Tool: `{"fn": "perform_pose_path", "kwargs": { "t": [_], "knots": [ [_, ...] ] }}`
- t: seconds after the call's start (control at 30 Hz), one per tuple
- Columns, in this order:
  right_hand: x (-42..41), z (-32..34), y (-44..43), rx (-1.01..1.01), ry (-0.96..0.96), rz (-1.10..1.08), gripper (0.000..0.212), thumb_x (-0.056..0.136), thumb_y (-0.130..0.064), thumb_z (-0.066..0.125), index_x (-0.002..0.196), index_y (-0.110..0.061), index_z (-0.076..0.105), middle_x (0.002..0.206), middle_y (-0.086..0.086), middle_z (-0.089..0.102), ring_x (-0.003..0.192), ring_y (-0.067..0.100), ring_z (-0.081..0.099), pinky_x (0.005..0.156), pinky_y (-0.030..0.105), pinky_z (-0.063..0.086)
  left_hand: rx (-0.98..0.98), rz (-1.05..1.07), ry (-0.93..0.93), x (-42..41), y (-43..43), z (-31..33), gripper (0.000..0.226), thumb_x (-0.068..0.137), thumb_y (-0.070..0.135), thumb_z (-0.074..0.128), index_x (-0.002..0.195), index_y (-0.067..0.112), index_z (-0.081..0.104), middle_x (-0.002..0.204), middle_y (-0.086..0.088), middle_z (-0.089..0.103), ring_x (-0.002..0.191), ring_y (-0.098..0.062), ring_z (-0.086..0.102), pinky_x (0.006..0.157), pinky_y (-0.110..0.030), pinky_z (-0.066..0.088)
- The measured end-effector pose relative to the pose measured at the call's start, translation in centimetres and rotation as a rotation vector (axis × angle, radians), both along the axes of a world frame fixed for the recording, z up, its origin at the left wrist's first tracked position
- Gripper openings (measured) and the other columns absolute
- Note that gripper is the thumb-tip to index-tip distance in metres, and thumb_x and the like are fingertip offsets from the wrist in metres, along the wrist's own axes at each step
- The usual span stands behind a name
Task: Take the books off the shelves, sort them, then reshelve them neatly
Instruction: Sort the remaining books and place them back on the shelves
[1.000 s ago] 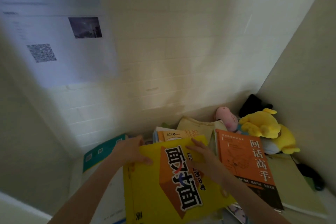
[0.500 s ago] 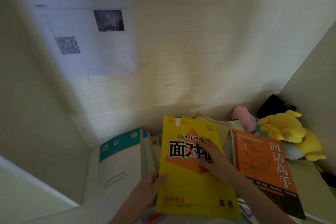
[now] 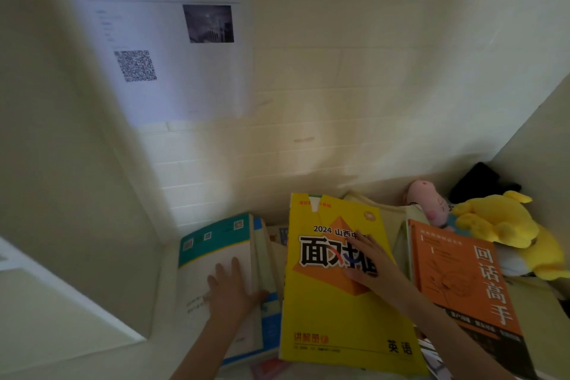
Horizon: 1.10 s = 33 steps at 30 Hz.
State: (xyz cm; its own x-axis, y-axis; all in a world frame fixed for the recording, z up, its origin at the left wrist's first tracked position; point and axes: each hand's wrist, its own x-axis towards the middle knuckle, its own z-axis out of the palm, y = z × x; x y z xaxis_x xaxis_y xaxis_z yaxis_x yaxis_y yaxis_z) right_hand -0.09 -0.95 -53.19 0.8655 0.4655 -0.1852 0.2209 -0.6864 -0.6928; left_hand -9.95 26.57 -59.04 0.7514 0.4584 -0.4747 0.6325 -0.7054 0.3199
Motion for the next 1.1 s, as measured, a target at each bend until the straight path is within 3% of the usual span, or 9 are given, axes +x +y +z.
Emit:
{"fn": "perform_pose_path", "kwargs": {
  "t": [0.1, 0.23, 0.37, 0.53, 0.67, 0.73, 0.87, 1.0, 1.1],
  "knots": [
    [-0.2, 0.3, 0.2, -0.007, 0.005, 0.003, 0.074, 0.084, -0.041, 0.064, 0.148, -0.033, 0.027, 0.152, -0.022, 0.007, 0.146, 0.006, -0.003, 0.119, 0.037, 0.009, -0.059, 0.028, -0.009, 0.8, 0.9, 0.6, 0.079, 0.082, 0.05, 0.062, 0.142, 0.017, 0.021, 0.143, -0.014, 0.027, 0.13, -0.033, 0.03, 0.104, -0.045, 0.036],
    [-0.2, 1.0, 0.6, -0.04, 0.005, -0.017, 0.071, 0.087, -0.034, 0.066, 0.148, -0.031, 0.029, 0.158, -0.013, 0.009, 0.148, 0.011, -0.002, 0.119, 0.037, 0.009, -0.116, 0.074, -0.141, 1.4, 2.5, 3.5, 0.035, 0.099, 0.019, 0.04, 0.129, 0.004, 0.047, 0.132, -0.015, 0.05, 0.119, -0.026, 0.048, 0.096, -0.028, 0.036],
    [-1.2, 1.7, 2.3, -0.025, -0.069, 0.017, 0.057, 0.091, -0.032, 0.063, 0.137, -0.044, 0.033, 0.155, -0.015, 0.015, 0.147, 0.015, 0.004, 0.118, 0.039, 0.011, -0.336, 0.23, -0.176, 1.2, 6.6, 6.8, 0.04, 0.094, 0.0, 0.038, 0.133, 0.0, 0.046, 0.127, -0.023, 0.052, 0.111, -0.035, 0.052, 0.095, -0.036, 0.042],
    [-3.1, 3.6, 6.9, 0.179, 0.029, -0.008, 0.041, 0.093, -0.029, 0.06, 0.131, -0.035, 0.049, 0.148, -0.011, 0.032, 0.142, 0.013, 0.02, 0.115, 0.032, 0.021, -0.707, 0.246, -0.282, -1.8, 8.4, 13.5, 0.054, 0.075, 0.002, 0.053, 0.128, 0.01, 0.052, 0.101, -0.024, 0.064, 0.084, -0.04, 0.063, 0.067, -0.04, 0.053],
    [-4.6, 6.3, 9.9, 0.424, 0.271, -0.044, 0.039, 0.094, -0.038, 0.053, 0.132, -0.038, 0.045, 0.141, -0.007, 0.045, 0.126, 0.008, 0.043, 0.091, 0.016, 0.044, -1.047, 0.197, -0.399, -2.7, 7.7, 18.6, 0.069, 0.053, 0.01, 0.058, 0.122, 0.012, 0.058, 0.108, -0.032, 0.063, 0.098, -0.053, 0.059, 0.086, -0.061, 0.046],
    [-5.0, 7.2, 10.6, 0.518, 0.412, -0.102, 0.057, 0.089, -0.05, 0.052, 0.142, -0.033, 0.038, 0.139, -0.009, 0.045, 0.12, 0.008, 0.045, 0.086, 0.016, 0.046, -1.171, 0.153, -0.444, -2.5, 6.6, 20.4, 0.066, 0.058, 0.007, 0.054, 0.124, 0.011, 0.057, 0.114, -0.032, 0.061, 0.098, -0.05, 0.059, 0.084, -0.056, 0.049],
    [-4.1, 8.1, 10.2, 0.73, 0.588, -0.262, 0.097, 0.064, -0.06, 0.069, 0.147, -0.026, 0.032, 0.139, -0.004, 0.051, 0.118, 0.017, 0.055, 0.097, 0.044, 0.05, -1.359, 0.033, -0.552, -1.8, 3.7, 23.5, 0.059, 0.063, 0.006, 0.05, 0.12, 0.013, 0.06, 0.108, -0.027, 0.065, 0.083, -0.038, 0.065, 0.066, -0.043, 0.057],
    [-2.8, 9.3, 7.1, 0.838, 0.735, -0.256, 0.073, 0.067, -0.042, 0.076, 0.131, -0.016, 0.055, 0.109, 0.004, 0.07, 0.088, 0.018, 0.066, 0.071, 0.036, 0.052, -1.448, 0.04, -0.672, -0.6, 1.0, 24.5, 0.06, 0.055, 0.007, 0.058, 0.115, 0.013, 0.063, 0.104, -0.022, 0.066, 0.079, -0.033, 0.066, 0.066, -0.04, 0.057],
    [-0.6, 9.7, 3.6, 0.857, 0.671, -0.355, 0.059, 0.072, -0.023, 0.075, 0.128, -0.014, 0.056, 0.107, 0.014, 0.07, 0.084, 0.027, 0.066, 0.075, 0.04, 0.054, -1.493, 0.135, -0.64, 0.0, -1.8, 23.2, 0.05, 0.062, 0.004, 0.052, 0.111, 0.011, 0.06, 0.097, -0.017, 0.07, 0.077, -0.029, 0.068, 0.061, -0.037, 0.058]
  ]
}}
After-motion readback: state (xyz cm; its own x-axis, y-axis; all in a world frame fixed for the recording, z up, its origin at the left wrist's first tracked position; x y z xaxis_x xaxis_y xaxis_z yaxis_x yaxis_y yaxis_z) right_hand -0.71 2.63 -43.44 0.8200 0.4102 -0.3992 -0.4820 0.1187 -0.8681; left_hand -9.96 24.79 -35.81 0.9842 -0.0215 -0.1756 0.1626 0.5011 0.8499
